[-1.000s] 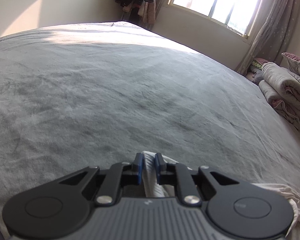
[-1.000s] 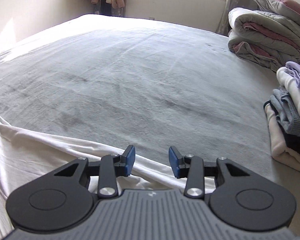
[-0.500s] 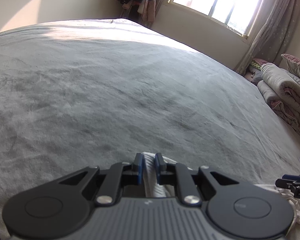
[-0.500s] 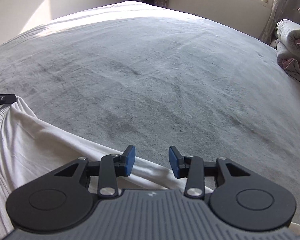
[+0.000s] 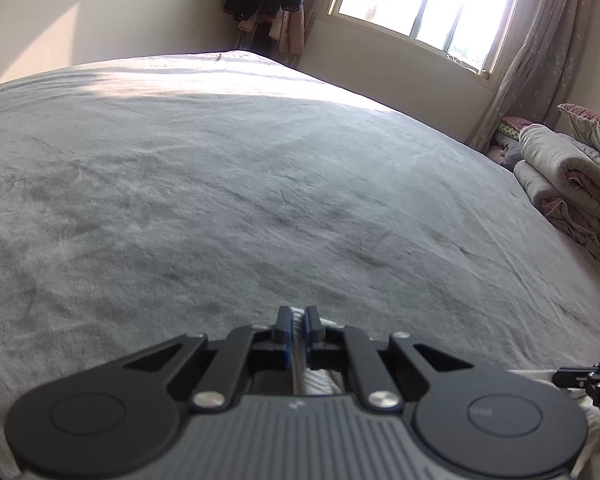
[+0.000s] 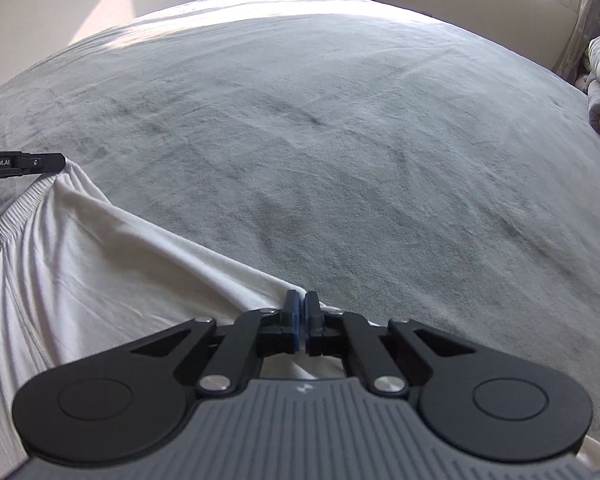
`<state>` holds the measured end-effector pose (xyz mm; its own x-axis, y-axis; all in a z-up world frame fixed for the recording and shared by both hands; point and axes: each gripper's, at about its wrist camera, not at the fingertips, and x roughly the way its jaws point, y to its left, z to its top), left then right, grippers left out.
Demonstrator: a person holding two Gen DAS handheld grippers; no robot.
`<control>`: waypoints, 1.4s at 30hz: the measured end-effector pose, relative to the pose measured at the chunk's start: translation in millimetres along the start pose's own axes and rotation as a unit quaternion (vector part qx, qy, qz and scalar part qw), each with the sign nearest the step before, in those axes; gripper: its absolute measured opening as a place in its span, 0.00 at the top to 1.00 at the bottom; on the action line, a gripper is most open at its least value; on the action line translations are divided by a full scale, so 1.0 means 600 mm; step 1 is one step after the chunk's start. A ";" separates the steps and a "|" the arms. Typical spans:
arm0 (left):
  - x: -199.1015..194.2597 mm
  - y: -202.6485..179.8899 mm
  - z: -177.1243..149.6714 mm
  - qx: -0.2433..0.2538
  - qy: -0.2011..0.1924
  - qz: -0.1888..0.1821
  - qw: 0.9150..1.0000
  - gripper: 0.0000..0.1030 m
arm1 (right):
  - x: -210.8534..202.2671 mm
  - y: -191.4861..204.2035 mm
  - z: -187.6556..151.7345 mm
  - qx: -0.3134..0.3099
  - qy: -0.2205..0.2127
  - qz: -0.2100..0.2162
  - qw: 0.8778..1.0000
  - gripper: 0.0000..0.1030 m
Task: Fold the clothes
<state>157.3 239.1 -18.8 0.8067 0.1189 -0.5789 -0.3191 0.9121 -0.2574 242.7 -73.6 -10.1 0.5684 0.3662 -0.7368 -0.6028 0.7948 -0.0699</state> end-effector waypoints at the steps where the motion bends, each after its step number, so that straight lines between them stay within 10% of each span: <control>1: -0.002 0.000 0.000 0.000 -0.006 0.002 1.000 0.95 | -0.006 0.003 0.003 -0.001 -0.016 -0.013 1.000 0.98; 8: -0.007 0.005 0.003 -0.009 -0.038 0.021 0.999 0.96 | -0.012 0.015 0.021 -0.020 -0.095 -0.088 0.991 0.99; 19: 0.013 0.010 -0.004 -0.005 -0.006 0.033 0.999 0.91 | 0.055 0.032 0.004 -0.025 -0.050 -0.117 0.992 0.96; 27: -0.004 0.022 0.011 -0.048 0.010 0.016 0.999 0.74 | -0.008 0.027 0.018 0.023 -0.054 -0.071 0.996 0.62; 42: 0.007 0.030 0.007 -0.065 0.019 0.002 0.998 0.66 | 0.021 0.077 0.055 0.003 -0.052 0.012 0.999 0.62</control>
<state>156.9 257.6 -22.2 0.7868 0.1051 -0.6082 -0.3857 0.8531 -0.3514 240.8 -16.2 -0.5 0.6086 0.4339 -0.6643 -0.6145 0.7874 -0.0487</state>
